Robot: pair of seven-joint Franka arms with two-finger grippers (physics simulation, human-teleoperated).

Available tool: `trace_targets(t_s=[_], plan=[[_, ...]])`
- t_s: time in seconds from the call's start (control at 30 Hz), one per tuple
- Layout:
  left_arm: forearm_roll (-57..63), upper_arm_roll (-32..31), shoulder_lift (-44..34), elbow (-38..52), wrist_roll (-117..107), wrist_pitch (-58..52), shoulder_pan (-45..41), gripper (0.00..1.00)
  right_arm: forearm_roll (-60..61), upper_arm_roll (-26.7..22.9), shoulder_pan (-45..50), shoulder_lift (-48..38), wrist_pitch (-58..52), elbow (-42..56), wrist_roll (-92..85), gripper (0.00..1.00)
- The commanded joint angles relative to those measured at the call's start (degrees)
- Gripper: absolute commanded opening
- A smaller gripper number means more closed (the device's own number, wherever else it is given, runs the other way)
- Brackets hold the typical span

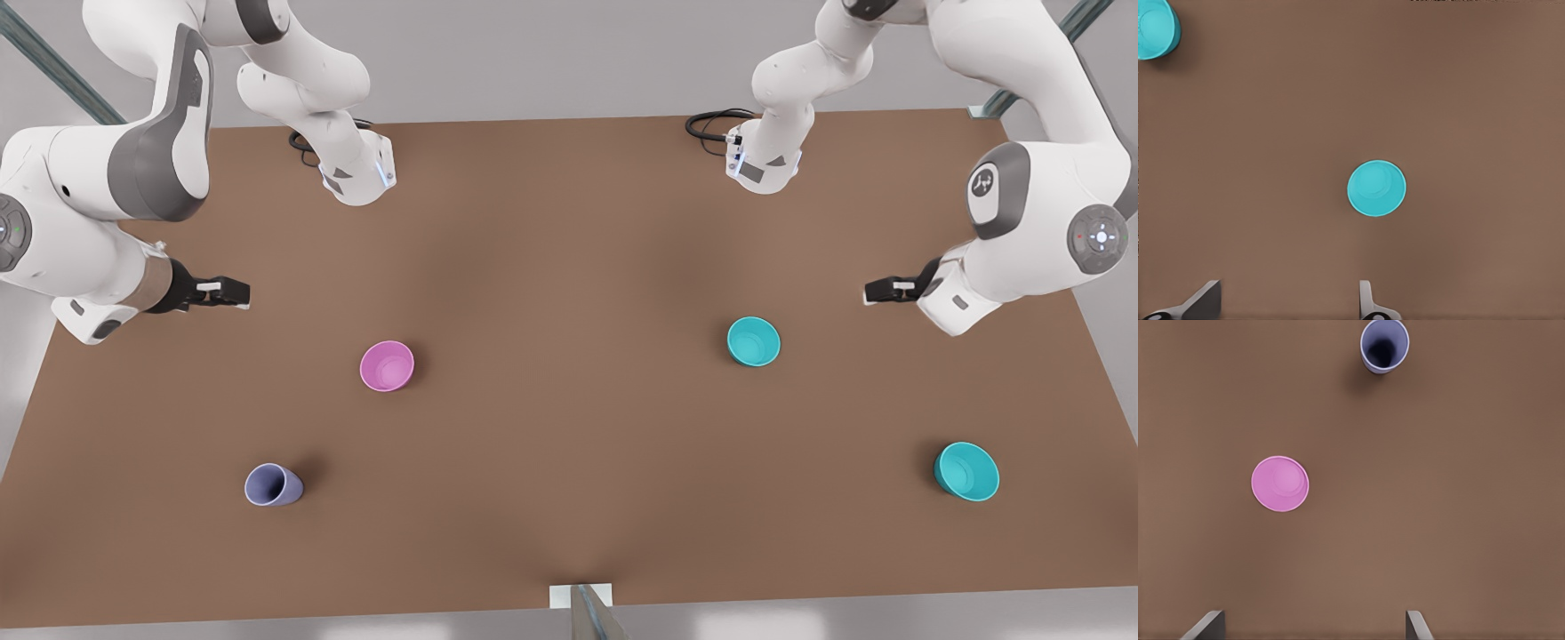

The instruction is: Stack the blue bowl on the pink bowl

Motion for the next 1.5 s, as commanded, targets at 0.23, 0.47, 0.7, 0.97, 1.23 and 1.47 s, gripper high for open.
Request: trace_targets(t_s=[0.23, 0.47, 0.7, 0.97, 1.23, 1.47], plan=[[0.07, -0.21, 0.99, 0.06, 0.01, 1.02, 1.09, 1.00, 3.62, 0.89, 3.18, 10.13, 9.41, -6.82, -0.30, 1.00], [0.33, -0.13, 1.79, 0.24, 0.19, 2.34, 1.97, 1.00, 6.69, 0.36, 2.65, 10.13, 38.06, -25.81, 1.37, 1.00], [0.24, -0.13, 1.70, 1.12, 0.19, 2.08, 2.06, 1.00, 9.77, 0.63, 2.83, 9.78, 54.68, -38.29, 1.81, 1.00], [0.24, -0.12, 1.79, 1.20, 0.27, 1.81, 2.24, 1.00, 15.66, 0.89, 4.85, 15.67, 58.90, -38.38, 1.81, 1.00], [0.24, -0.13, 1.79, 1.12, 0.27, 1.81, 2.50, 1.00, 17.24, 0.89, 5.37, 14.61, 54.86, -38.82, 0.85, 1.00], [0.24, -0.13, 1.79, 1.12, 0.27, 1.81, 2.59, 1.00, 17.15, 0.89, 5.37, 13.91, 54.86, -42.60, -0.65, 0.95]])
